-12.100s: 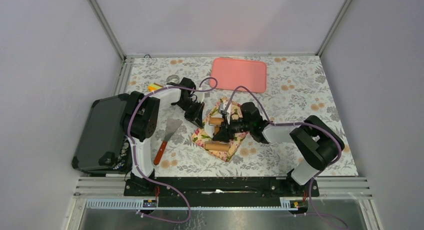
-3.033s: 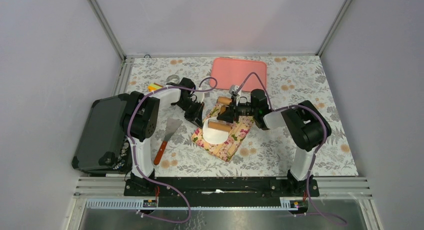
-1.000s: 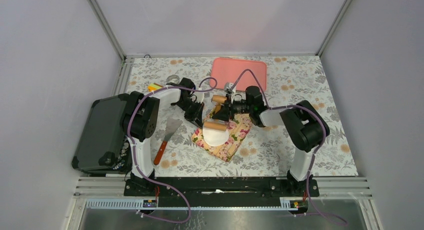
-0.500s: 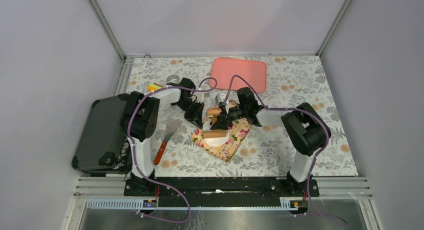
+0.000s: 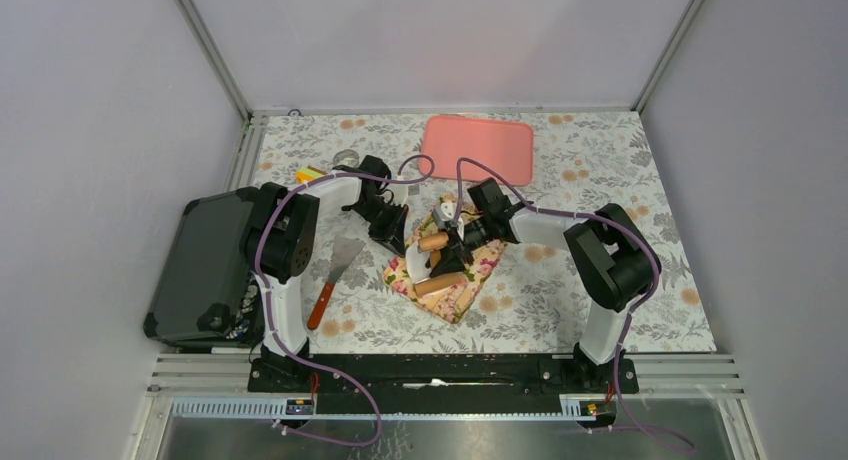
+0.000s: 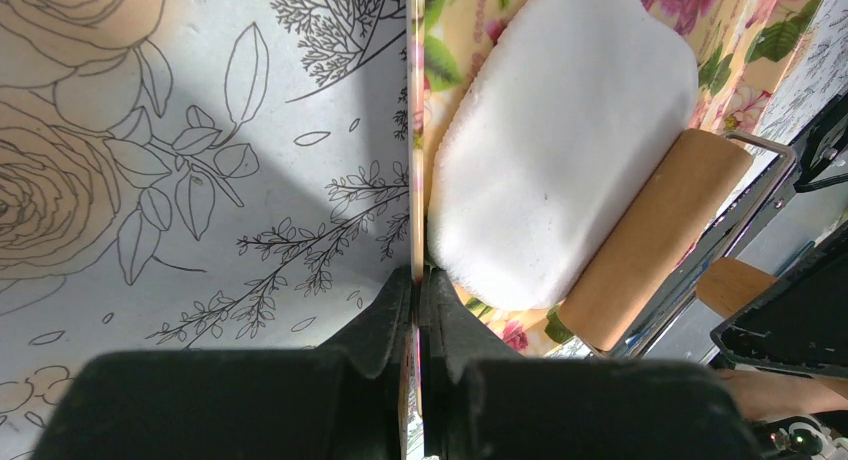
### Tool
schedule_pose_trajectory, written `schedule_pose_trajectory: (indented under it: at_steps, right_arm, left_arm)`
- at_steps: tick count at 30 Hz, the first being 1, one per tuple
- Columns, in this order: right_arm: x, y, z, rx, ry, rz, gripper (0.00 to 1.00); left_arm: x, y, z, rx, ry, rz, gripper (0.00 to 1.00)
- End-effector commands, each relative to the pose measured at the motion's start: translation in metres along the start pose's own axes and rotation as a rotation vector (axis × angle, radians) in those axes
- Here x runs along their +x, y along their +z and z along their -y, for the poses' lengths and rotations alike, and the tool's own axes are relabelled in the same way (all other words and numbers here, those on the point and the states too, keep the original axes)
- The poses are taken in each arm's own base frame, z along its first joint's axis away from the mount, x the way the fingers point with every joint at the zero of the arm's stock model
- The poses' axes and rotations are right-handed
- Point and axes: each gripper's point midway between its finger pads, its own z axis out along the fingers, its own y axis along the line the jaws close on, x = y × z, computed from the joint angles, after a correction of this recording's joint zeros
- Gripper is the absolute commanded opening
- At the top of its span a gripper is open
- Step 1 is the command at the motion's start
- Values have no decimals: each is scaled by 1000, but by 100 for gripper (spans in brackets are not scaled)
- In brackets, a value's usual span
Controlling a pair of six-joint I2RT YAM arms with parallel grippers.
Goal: Roll out the dumpling wrappers from the dough
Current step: Flatten out the dough on the work surface.
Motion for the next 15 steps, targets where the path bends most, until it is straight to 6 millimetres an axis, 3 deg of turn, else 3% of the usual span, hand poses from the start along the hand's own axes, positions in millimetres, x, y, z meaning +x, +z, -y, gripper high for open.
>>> schedule_pose_trajectory:
  at_steps: [1, 6, 9, 13, 15]
  right_arm:
    - [72, -1, -47, -57, 244, -184, 0]
    - [73, -2, -56, -69, 235, -204, 0]
    - [64, -4, -55, -52, 200, -202, 0]
    - [30, -9, -32, 60, 130, -146, 0]
    - [-3, -17, -8, 160, 69, -58, 0]
  left_arm:
    - [18, 12, -33, -115, 10, -56, 0]
    - [18, 12, -33, -115, 11, -57, 0]
    - [18, 12, -33, -115, 12, -57, 0]
    - [18, 12, -33, -116, 10, -56, 0]
    - [18, 12, -33, -116, 11, -56, 0]
